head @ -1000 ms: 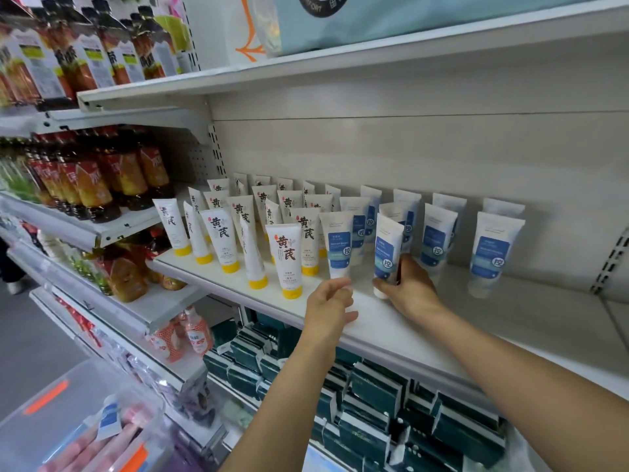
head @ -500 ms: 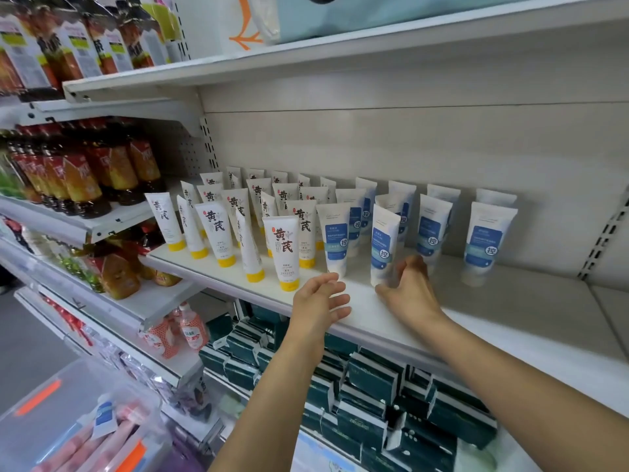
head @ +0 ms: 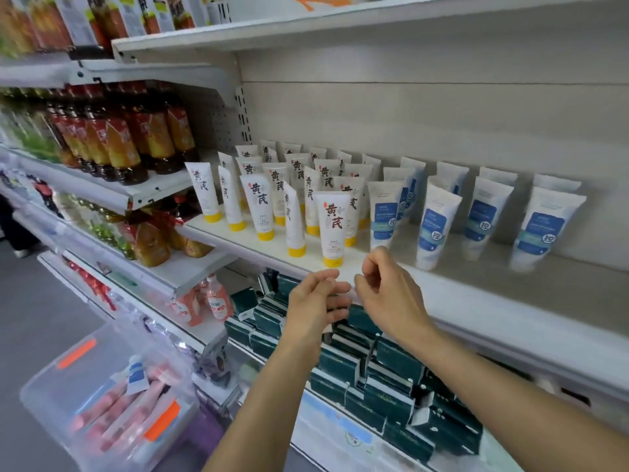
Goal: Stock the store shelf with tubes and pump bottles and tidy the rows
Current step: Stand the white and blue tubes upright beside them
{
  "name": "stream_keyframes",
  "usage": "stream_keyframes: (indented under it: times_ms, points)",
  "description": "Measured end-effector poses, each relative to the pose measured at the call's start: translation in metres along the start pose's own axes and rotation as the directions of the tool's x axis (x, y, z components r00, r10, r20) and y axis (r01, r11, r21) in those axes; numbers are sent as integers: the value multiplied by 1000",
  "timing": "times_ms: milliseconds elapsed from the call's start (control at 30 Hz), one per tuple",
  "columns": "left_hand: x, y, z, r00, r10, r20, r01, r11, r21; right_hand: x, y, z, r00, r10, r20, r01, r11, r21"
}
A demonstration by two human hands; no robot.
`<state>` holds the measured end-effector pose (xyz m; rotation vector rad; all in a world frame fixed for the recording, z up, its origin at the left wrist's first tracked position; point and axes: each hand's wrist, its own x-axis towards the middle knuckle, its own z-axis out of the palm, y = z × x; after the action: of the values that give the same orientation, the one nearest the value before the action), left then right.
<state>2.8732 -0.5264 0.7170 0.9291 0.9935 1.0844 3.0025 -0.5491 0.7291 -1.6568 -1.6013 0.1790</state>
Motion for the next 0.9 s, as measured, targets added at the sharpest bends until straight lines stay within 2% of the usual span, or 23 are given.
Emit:
stream_keyframes:
  times_ms: [200, 467, 667, 900]
  points:
    - [-8, 2, -88, 987, -55, -152, 48, 998, -50, -9, -43, 70, 983, -60, 176, 33, 987, 155]
    - [-26, 5, -223, 929, -110, -353, 77, 991, -106, -20, -100, 188, 909, -140, 393, 45, 970, 240]
    - [-48, 2, -322, 841, -135, -524, 68, 987, -144, -41, -143, 275, 822, -171, 543, -6, 951, 309]
    - [-56, 2, -406, 742, -189, -643, 72, 976, -205, -46, -172, 353, 683, -166, 711, -27, 967, 252]
